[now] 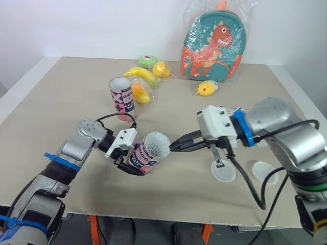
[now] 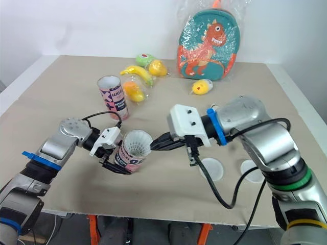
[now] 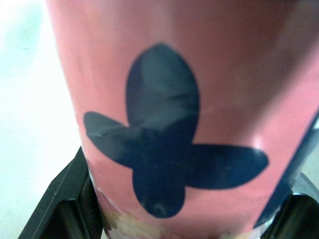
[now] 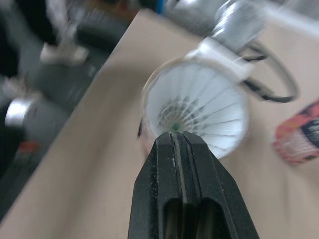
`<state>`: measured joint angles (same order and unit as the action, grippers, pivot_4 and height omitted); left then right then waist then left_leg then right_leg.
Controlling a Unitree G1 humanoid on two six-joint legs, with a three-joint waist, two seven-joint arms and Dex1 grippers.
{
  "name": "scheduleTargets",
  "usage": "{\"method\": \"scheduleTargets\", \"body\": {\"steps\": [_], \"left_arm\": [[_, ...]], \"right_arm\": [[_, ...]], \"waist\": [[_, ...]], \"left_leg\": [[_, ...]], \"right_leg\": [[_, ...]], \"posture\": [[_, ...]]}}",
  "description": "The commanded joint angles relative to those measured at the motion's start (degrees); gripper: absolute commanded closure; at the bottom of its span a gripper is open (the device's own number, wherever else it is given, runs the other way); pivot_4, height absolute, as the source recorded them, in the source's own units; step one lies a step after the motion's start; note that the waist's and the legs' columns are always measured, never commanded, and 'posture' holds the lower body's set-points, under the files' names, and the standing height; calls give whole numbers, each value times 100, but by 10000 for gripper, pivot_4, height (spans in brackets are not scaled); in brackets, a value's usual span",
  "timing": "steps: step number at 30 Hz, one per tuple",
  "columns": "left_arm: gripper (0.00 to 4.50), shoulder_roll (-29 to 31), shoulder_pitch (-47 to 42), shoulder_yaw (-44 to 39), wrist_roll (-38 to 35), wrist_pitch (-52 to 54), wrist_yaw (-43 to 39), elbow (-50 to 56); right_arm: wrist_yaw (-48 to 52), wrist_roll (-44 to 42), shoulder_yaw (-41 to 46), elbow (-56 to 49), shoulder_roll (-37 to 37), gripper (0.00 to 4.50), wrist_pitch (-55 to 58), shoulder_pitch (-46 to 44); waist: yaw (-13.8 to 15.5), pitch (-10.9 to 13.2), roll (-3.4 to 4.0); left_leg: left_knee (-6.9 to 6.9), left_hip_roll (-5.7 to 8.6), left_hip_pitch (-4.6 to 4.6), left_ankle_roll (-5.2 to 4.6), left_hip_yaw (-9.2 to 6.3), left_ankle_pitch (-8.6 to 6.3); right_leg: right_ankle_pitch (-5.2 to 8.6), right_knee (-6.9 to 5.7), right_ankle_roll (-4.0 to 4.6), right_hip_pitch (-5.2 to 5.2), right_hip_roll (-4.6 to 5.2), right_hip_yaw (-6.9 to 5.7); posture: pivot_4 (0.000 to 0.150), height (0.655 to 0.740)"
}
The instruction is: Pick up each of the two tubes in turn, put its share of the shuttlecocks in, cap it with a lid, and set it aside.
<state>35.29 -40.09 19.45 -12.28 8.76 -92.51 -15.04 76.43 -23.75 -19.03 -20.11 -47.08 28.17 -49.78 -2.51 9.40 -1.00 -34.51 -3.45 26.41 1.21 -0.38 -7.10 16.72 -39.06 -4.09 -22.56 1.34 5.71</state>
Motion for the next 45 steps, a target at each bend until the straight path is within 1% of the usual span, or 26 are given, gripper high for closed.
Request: {"method": "scheduleTargets", "body": {"steps": [1,6,8,11,14,18,22,26,29,31,34,36,39,42,45], "left_arm": [[10983,30,-101,53,87,-62,1,-90],[10983,-4,-137,15,107,-24,33,-96],[10983,-9,-139,-1,96,25,65,-65],[10983,-15,-139,-27,55,130,106,17],[10983,-7,-134,-34,38,189,113,50],[10983,-3,-141,-48,43,214,133,47],[10983,-5,-123,-96,33,204,197,13],[10983,-12,-55,-88,64,89,217,-62],[10983,-48,-31,-84,75,32,227,-106],[10983,-60,-29,-82,79,-10,220,-134],[10983,-85,-42,-78,82,-59,210,-182],[10983,-109,-65,-71,80,-91,195,-228],[10983,-145,-112,-58,84,-130,169,-286],[10983,-184,-169,-62,88,-164,170,-346],[10983,-249,-177,-113,40,-203,214,-329]], "right_arm": [[590,737,-562,617,274,44795,-725,-764],[1107,1101,-887,1192,621,44795,-1115,-1305],[1270,1189,-912,1419,746,44795,-1256,-1489],[1534,1305,-1055,1716,936,44795,-1481,-1728],[1607,1318,-1346,1860,1047,44795,-1624,-1817],[1607,1502,-1717,2258,1386,44795,-1783,-1860],[1607,1431,-1988,2473,1597,44795,-1793,-1892],[1587,1395,-1833,2641,1880,44795,-1669,-1815],[1526,1281,-1604,2578,1933,44795,-1479,-1772],[1559,1099,-1295,2522,1830,44795,-1279,-1869],[1605,579,-743,2358,1617,44795,-832,-2043],[1607,305,-550,2240,1424,44795,-590,-2127],[1607,-10,-487,1847,832,44795,-472,-2073],[1607,-57,-545,1527,266,44795,-569,-1957],[1565,-42,-164,1345,-136,44795,-554,-1761]], "waist": [[-8,6,10],[4,6,10],[1,6,10],[-3,9,14],[-2,9,14],[-2,9,14],[2,9,14],[-2,8,14],[-1,8,14],[2,9,14],[16,9,14],[23,9,15],[49,9,15],[59,10,15],[66,10,15]], "left_leg": [[-1,-1,0,0,1,0],[0,-3,1,3,0,2],[0,-3,2,3,0,2],[0,-4,1,4,0,3],[1,-4,1,12,-1,7],[1,-4,2,12,-1,8],[0,-5,2,16,-4,10],[-1,-6,0,18,-4,11],[0,-11,-1,20,-9,13],[0,-11,-1,23,-10,14],[-1,-10,2,29,-10,18],[-1,-10,2,29,-10,18],[1,-10,2,29,-11,18],[4,-9,2,29,-7,17],[4,-10,3,29,-4,17]], "right_leg": [[0,0,0,-1,0,0],[-4,-2,-2,-1,-2,-3],[-17,-3,20,0,-2,-2],[-22,-6,26,-4,-3,-4],[-22,-8,26,-5,-4,-5],[-22,-9,26,-5,-4,-5],[-23,-12,27,-4,-6,-7],[-25,-12,26,-2,-7,-7],[-27,-15,30,-2,-13,-11],[-29,-15,31,-2,-14,-11],[-31,-15,29,-2,-12,-11],[-31,-15,29,-2,-11,-10],[-28,-15,31,-2,-11,-11],[-26,-14,33,-8,-9,-8],[-25,-14,34,-11,-8,-7]], "posture": [[1500,7302],[1500,7302],[1500,7302],[1500,7302],[1500,7302],[1500,7302],[1500,7302],[1500,7302],[1500,7302],[1500,7302],[1500,7302],[1500,7302],[1500,7302],[1500,7302],[1500,7302]]}}
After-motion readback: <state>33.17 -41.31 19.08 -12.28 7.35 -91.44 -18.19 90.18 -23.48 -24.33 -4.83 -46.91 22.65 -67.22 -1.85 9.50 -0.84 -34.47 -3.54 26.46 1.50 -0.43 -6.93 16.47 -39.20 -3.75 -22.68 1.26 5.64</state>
